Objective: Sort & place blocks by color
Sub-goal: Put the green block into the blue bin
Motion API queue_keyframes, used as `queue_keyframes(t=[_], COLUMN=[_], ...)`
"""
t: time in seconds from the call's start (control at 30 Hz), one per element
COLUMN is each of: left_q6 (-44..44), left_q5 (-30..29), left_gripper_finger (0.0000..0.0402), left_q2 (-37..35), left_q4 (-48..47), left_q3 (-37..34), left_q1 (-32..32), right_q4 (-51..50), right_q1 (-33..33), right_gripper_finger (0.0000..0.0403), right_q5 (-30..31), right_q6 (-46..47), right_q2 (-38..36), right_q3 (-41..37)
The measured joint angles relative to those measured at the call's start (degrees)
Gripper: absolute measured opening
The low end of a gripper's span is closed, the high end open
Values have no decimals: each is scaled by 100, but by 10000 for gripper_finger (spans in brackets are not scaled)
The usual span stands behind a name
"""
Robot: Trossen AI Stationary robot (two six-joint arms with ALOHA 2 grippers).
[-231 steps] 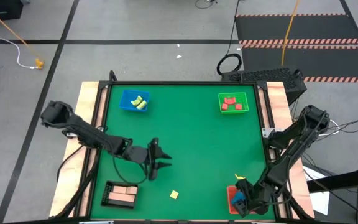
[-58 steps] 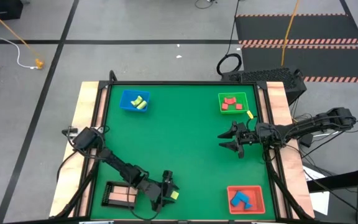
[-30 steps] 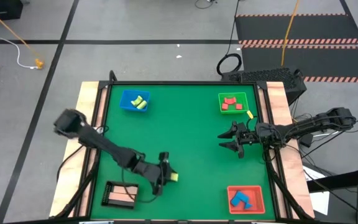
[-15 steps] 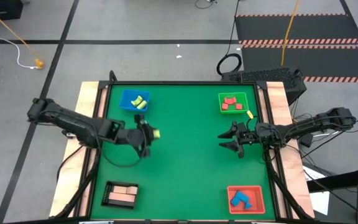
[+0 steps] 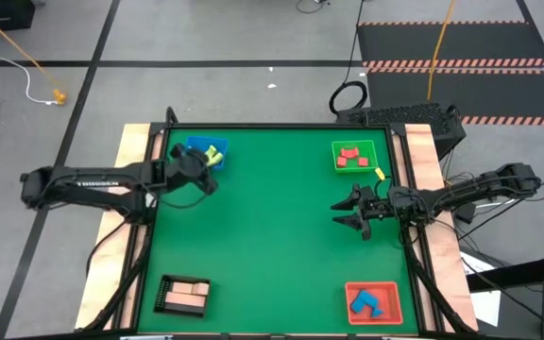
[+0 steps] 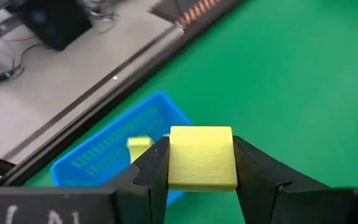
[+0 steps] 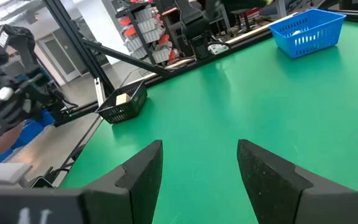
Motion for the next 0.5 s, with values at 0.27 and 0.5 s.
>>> queue_keyframes(t=[0.27, 0.5], left_q6=[-723, -1288], left_q5=[39, 46], left_gripper_finger=[141, 143], left_q2=[-153, -117], left_q4=[1125, 1188], left_q3=[-809, -1029], left_q1=[1035, 1416], right_q4=[2, -2], right_q1=[1, 1], right_gripper_finger=[197, 197], right_q5=[0, 0], right_q6=[0, 0], right_q2=[2, 0], right_q3=[0, 0])
